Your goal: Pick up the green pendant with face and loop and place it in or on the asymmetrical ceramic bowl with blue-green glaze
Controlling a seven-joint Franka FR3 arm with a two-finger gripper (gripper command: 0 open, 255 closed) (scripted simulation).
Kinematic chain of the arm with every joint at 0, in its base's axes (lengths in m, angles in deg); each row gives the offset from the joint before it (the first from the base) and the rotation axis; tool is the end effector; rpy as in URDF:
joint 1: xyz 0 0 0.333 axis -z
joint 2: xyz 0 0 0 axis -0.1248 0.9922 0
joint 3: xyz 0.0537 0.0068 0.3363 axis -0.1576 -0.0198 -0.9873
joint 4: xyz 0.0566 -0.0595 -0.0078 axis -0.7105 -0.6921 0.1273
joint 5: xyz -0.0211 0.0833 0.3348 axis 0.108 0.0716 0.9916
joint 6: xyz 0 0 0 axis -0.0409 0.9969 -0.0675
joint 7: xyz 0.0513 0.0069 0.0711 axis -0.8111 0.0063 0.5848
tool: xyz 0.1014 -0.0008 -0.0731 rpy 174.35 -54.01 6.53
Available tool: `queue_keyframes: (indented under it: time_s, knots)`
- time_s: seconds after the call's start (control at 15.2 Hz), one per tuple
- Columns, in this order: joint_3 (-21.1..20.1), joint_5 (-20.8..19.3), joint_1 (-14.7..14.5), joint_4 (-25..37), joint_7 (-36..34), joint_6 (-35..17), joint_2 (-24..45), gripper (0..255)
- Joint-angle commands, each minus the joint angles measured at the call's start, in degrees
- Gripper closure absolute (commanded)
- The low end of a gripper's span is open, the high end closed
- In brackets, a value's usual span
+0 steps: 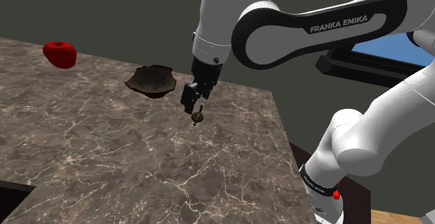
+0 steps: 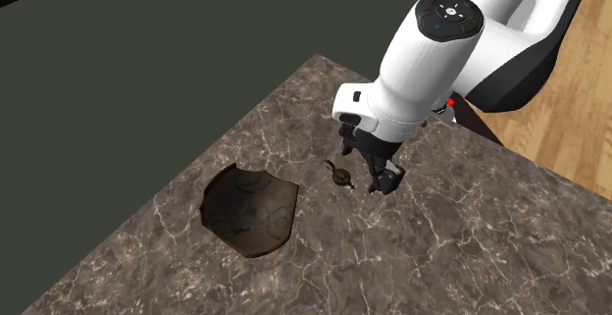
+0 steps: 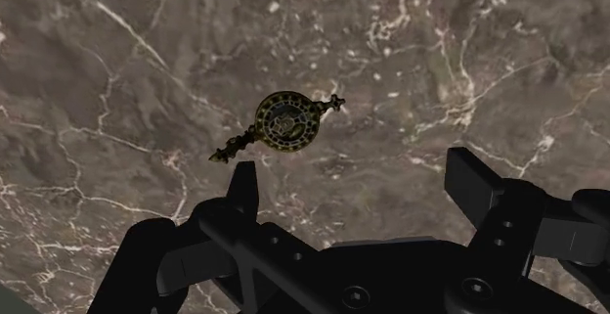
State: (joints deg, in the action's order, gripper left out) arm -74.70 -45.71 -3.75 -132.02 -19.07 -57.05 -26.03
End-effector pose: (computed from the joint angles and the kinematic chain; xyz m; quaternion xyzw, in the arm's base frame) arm 0.3533 0.2428 0.5159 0.9936 0.0965 0.0581 0.0111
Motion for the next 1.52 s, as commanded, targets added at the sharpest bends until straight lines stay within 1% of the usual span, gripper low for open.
queue_keyframes:
  time_s: [0.0, 0.13, 0.59, 0.66, 1.25, 1.32, 1.45]
  knots:
    - [-0.19, -0.27, 0.08, -0.94, -0.20, -1.74, 0.80, 0]
    - [-0.30, -0.42, 0.13, -1.72, -0.33, -2.98, 1.29, 0]
    - [-0.30, -0.42, 0.13, -1.71, -0.33, -2.97, 1.28, 0]
    - [-0.30, -0.42, 0.13, -1.71, -0.33, -2.97, 1.28, 255]
    - [-0.30, -0.42, 0.13, -1.71, -0.33, -2.97, 1.28, 255]
    - [-0.30, -0.42, 0.13, -1.71, -0.33, -2.97, 1.28, 0]
    - [-0.72, 0.43, 3.54, -2.25, -15.33, -3.49, 2.18, 0]
